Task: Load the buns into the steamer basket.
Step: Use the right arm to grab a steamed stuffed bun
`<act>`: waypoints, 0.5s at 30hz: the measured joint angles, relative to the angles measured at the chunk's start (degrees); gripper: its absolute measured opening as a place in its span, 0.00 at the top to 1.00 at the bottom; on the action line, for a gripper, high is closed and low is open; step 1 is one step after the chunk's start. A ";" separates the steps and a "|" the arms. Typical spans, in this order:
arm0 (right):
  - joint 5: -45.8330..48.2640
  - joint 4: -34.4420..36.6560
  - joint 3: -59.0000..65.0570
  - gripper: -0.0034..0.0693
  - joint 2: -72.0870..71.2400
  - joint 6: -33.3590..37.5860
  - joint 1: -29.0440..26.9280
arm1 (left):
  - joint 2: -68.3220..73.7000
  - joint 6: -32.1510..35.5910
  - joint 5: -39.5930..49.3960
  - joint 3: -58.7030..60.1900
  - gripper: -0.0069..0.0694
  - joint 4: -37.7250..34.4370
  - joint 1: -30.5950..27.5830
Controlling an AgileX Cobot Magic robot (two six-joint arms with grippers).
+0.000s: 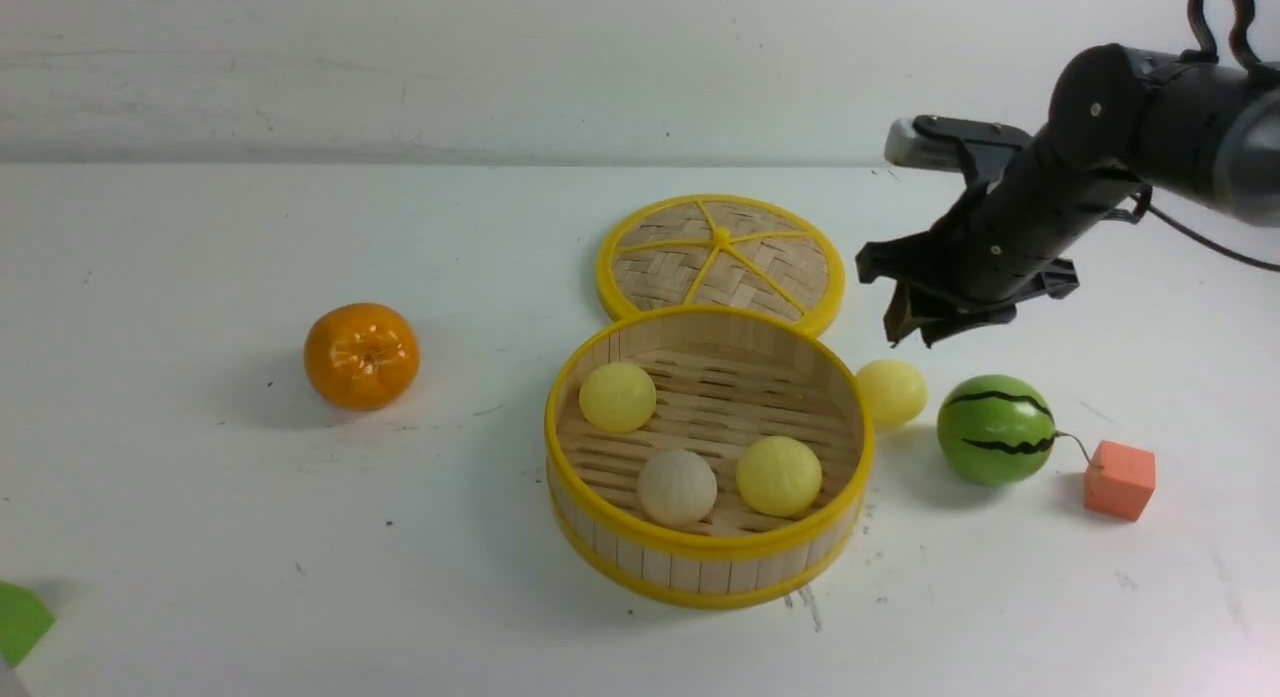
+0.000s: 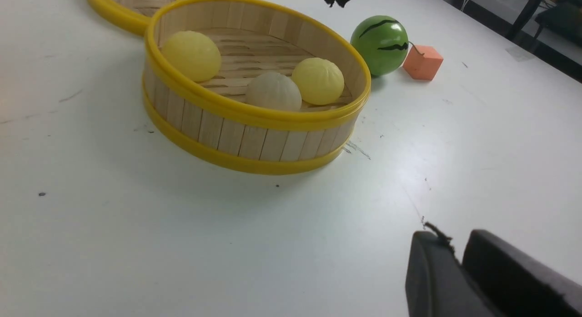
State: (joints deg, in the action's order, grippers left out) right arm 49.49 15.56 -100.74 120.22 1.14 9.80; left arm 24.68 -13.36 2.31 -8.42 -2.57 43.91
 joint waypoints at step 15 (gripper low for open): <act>-2.66 -0.73 -0.50 0.60 4.56 0.33 0.00 | 0.00 0.00 0.00 0.00 0.77 0.00 0.00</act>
State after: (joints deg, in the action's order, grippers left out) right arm 46.83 14.83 -101.24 124.78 1.47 9.80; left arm 24.68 -13.36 2.31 -8.42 -2.57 43.91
